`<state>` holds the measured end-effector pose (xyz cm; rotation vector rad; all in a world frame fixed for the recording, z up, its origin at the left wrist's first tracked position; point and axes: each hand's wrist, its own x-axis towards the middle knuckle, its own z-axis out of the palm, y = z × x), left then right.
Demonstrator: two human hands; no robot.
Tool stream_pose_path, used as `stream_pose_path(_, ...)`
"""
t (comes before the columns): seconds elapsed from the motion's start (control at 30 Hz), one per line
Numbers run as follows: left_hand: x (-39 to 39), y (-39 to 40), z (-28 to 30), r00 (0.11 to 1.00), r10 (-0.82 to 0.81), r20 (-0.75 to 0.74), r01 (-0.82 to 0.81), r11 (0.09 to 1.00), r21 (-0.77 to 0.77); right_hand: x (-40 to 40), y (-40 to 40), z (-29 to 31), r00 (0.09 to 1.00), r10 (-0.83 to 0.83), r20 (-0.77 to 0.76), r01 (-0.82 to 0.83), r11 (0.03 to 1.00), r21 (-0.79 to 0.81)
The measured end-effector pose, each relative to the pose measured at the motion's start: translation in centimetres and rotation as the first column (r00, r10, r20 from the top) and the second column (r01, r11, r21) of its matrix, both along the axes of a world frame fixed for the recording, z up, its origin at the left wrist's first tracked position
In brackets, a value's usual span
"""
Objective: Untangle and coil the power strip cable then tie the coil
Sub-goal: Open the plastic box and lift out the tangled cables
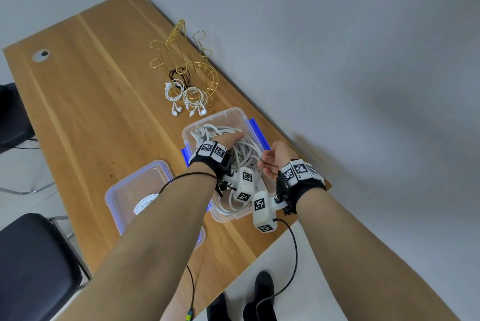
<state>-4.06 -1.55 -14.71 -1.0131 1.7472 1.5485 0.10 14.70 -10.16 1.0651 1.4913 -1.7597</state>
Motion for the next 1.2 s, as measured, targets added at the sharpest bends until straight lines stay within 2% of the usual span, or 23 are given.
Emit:
stream_pose_path(0.23,0.3,-0.4,1.3,1.0,-0.024,0.019,0.021,0.992,0.128,-0.3,0.6,-0.7,0.997,0.059,0.043,-0.062,0.997,0.053)
stream_pose_path(0.3,0.4,-0.3,2.5,0.998,-0.058,0.0,0.057,0.99,0.132,-0.6,0.7,-0.7,0.995,0.097,0.011,-0.097,0.992,0.08)
stream_pose_path(0.37,0.7,-0.2,3.8,0.995,-0.095,-0.026,0.098,0.986,0.136,-0.8,0.5,-0.9,0.974,0.217,-0.071,-0.205,0.969,0.141)
stream_pose_path(0.5,1.5,-0.4,5.5,0.993,-0.103,-0.055,0.109,0.986,0.126,-0.5,0.4,0.5,0.963,0.269,-0.028,-0.253,0.934,0.251)
stream_pose_path(0.57,1.8,-0.7,6.2,0.992,-0.104,-0.068,0.112,0.986,0.125,-0.9,0.5,0.4,0.949,0.308,-0.059,-0.283,0.923,0.261)
stream_pose_path(0.67,1.9,-1.1,7.3,0.988,-0.116,-0.098,0.126,0.987,0.098,-1.8,0.2,0.7,0.941,0.315,-0.121,-0.278,0.927,0.252)
stream_pose_path(0.77,2.0,-1.3,8.2,0.987,-0.105,-0.125,0.114,0.991,0.073,-1.4,-1.2,2.7,0.942,0.273,-0.194,-0.251,0.959,0.129)
stream_pose_path(1.0,2.8,-2.0,9.6,0.986,-0.107,-0.129,0.117,0.99,0.074,-0.4,-4.0,5.1,0.923,0.303,-0.238,-0.326,0.944,-0.06)
stream_pose_path(1.13,3.0,-2.1,10.7,0.988,-0.138,-0.062,0.144,0.985,0.096,-0.1,-4.8,5.6,0.875,0.416,-0.247,-0.43,0.903,-0.003)
stream_pose_path(1.2,3.3,-2.4,10.6,0.994,-0.014,-0.106,0.031,0.986,0.165,0.1,-5.0,6.3,0.838,0.485,-0.249,-0.497,0.868,0.02)
